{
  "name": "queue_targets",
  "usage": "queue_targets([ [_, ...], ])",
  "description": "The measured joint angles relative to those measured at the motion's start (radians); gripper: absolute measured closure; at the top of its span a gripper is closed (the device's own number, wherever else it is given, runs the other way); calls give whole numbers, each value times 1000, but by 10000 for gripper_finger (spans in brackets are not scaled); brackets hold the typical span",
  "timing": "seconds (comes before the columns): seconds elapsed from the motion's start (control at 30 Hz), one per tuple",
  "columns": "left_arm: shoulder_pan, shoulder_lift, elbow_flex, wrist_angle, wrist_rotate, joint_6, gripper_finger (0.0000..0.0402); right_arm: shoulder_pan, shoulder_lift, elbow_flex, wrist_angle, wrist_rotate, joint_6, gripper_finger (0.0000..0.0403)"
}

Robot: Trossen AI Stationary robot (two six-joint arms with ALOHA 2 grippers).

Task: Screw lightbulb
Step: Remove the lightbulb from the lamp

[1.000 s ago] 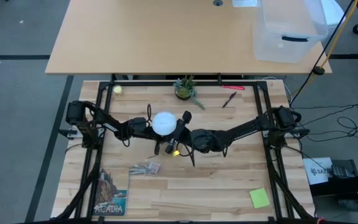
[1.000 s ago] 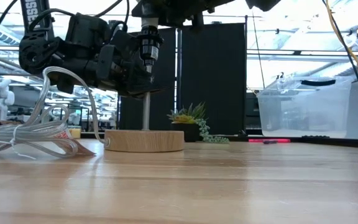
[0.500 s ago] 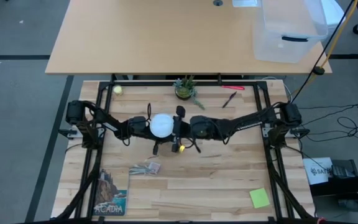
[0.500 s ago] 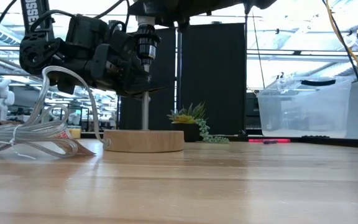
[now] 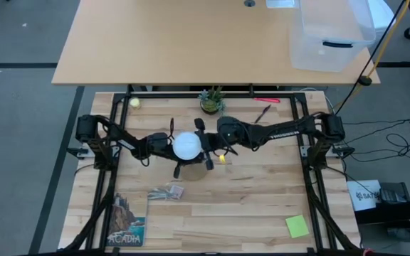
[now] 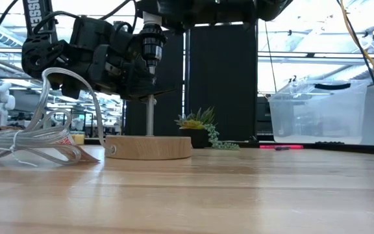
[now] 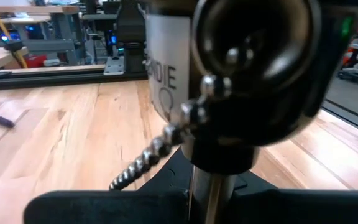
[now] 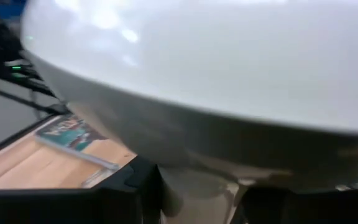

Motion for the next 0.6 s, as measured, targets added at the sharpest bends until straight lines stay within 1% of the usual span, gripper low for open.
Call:
queue_targets([
  [0.2, 0, 0, 1, 0, 14, 1, 379, -41, 1, 0, -2, -157, -15, 244],
  [0.3, -2, 0, 2, -1, 21, 1, 379, -50, 2, 0, 0, -219, -30, 245],
  [0.47, -3, 0, 2, 0, 24, -8, 379, -57, 3, 0, 11, -260, -43, 245],
  [0.6, -3, 0, 1, 0, 22, -13, 379, -57, 4, -1, 27, -258, -23, 243],
])
